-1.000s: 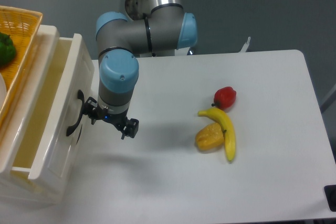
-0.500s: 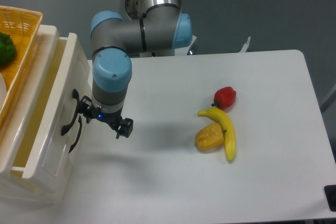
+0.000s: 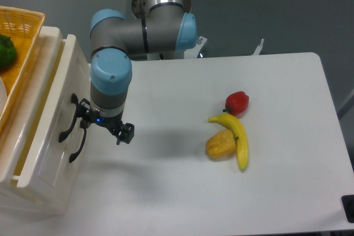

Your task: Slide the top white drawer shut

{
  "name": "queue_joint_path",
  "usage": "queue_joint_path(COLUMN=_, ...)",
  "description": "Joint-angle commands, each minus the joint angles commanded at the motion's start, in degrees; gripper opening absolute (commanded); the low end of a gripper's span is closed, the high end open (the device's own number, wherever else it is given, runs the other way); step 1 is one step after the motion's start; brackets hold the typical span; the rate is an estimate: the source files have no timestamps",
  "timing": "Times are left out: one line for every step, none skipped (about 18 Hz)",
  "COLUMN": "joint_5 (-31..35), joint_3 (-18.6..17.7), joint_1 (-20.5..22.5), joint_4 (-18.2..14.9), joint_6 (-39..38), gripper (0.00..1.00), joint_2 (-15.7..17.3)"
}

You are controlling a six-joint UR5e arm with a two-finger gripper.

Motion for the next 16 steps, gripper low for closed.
queue_joint_path(joint_5=-0.1, joint_3=0.2, joint_1=-0.1, joint_4=0.0, joint_6=-0.1, gripper=1.00, joint_2=0.0)
queue_joint_path(joint_5=0.0, joint_3=0.0, joint_1=-0.3, joint_4=0.0, joint_6=-0.7, gripper=1.00, joint_2=0.0)
queue_joint_path(joint_5=0.0, joint_3=0.2, joint_1=-0.4, joint_4=0.0, joint_6=-1.3, gripper=1.00, joint_2=0.0)
queue_joint_path(joint_5=-0.1, joint_3=0.2, joint_1=-0.5, joint_4=0.0, joint_6=-1.8, gripper=1.00, joint_2=0.0)
queue_joint_path(joint_5=-0.1, joint_3=0.0, joint_1=-0.5, joint_4=0.0, joint_6=-1.8, gripper=1.00, joint_2=0.0)
queue_joint_path(joint_5=-0.1, joint_3=0.2, joint_1=-0.6, joint_4=0.0, joint_6=-1.8, gripper=1.00, joint_2=0.0)
queue_joint_path(joint_5=-0.1, joint_3=0.2, joint_1=-0.9, joint_4=0.0, joint_6=-1.8, gripper=1.00, joint_2=0.0)
queue_joint_path(joint_5=-0.1, joint_3=0.2, joint_1=-1.1, joint_4=0.0, joint_6=-1.8, gripper=1.00, joint_2=0.0)
queue_joint_path(joint_5=-0.1, joint_3=0.2, joint_1=-1.1, joint_4=0.0, joint_6=-1.8, gripper=1.00, joint_2=0.1)
queue_joint_path(joint_5=-0.1, joint_3=0.2, joint_1=-1.1, joint_4=0.0, joint_6=-1.8, gripper=1.00, joint_2=0.1)
queue_joint_path(joint_5=-0.1, joint_3=0.2, joint_1=-1.1, joint_4=0.0, joint_6=-1.8, gripper=1.00, joint_2=0.3)
queue_joint_path(joint_5=-0.1, joint_3=0.2, joint_1=-1.1, joint_4=0.0, joint_6=-1.8, gripper=1.00, joint_2=0.3)
queue_joint_path(joint_5=-0.1, joint_3=0.2, joint_1=-1.1, joint_4=0.0, joint_6=-1.8, gripper=1.00, joint_2=0.3)
queue_joint_path(joint_5=-0.1, joint_3=0.2, joint_1=-1.0, joint_4=0.0, joint_6=-1.8, gripper=1.00, joint_2=0.3)
queue_joint_path(joint_5=0.0, joint_3=0.2, joint_1=-0.7, joint_4=0.0, joint_6=-1.8, gripper=1.00, joint_2=0.4)
queue_joint_path(joint_5=0.1, joint_3=0.2, joint_1=-0.5, joint_4=0.0, joint_6=-1.8, gripper=1.00, joint_2=0.4)
